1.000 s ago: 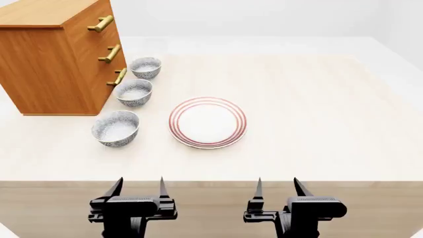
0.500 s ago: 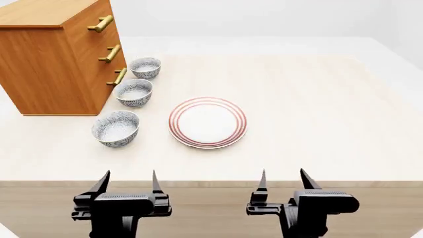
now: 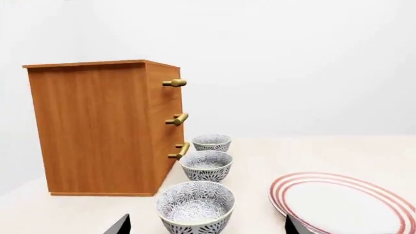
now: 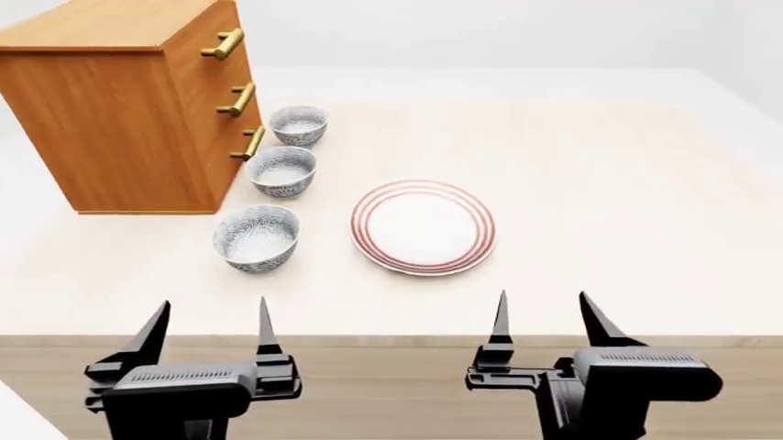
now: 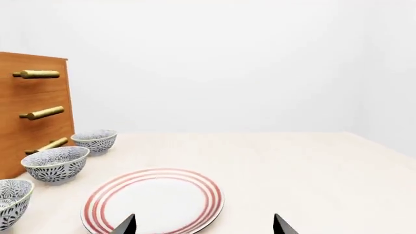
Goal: Put the bowl in the middle on the plate.
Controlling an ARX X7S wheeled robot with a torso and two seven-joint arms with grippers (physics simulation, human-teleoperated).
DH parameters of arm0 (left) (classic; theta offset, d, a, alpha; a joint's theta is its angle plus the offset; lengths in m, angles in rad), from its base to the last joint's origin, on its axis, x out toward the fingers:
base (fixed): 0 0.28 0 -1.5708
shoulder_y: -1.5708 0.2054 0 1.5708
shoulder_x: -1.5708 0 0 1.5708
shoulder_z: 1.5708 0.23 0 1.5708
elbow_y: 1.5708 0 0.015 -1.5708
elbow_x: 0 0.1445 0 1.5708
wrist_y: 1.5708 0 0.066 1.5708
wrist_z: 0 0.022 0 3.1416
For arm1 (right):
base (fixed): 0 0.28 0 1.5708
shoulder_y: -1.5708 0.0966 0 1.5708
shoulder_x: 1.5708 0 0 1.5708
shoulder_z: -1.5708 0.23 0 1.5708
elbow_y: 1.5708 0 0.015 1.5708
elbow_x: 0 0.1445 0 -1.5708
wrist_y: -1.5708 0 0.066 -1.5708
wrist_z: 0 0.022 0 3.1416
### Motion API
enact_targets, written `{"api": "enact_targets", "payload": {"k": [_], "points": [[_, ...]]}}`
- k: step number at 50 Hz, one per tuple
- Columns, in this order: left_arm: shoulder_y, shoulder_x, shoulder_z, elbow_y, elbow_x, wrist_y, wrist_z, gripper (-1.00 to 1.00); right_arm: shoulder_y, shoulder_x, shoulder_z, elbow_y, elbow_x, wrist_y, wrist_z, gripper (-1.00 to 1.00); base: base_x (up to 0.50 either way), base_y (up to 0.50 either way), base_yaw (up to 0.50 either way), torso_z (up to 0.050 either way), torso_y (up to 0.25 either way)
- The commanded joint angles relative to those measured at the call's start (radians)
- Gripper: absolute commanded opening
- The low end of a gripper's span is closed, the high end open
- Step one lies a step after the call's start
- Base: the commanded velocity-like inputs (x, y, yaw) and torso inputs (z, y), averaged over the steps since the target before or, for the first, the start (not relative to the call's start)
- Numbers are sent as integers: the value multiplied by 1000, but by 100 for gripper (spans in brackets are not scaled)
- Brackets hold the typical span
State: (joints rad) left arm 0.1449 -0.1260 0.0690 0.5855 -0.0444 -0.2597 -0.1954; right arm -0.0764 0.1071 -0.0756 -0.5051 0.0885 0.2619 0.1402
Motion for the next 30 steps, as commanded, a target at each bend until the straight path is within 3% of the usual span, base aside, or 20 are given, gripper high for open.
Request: {"api": "enact_targets", "payload": {"k": [1,21,30], "points": [[5,-11,3,19,-19,-5,-14,100,-6,14,-12,-32,13,15,17,100,8,500,0,0,0],[6,-29,26,24,-24,-15,-35,100,-5,33,-24,-13,29,-11,40,100,10,500,0,0,0],[4,-36,26,18,-33,-10,-44,100,-12,35,-17,-14,74,-55,31,100,6,0,0,0,0]]}}
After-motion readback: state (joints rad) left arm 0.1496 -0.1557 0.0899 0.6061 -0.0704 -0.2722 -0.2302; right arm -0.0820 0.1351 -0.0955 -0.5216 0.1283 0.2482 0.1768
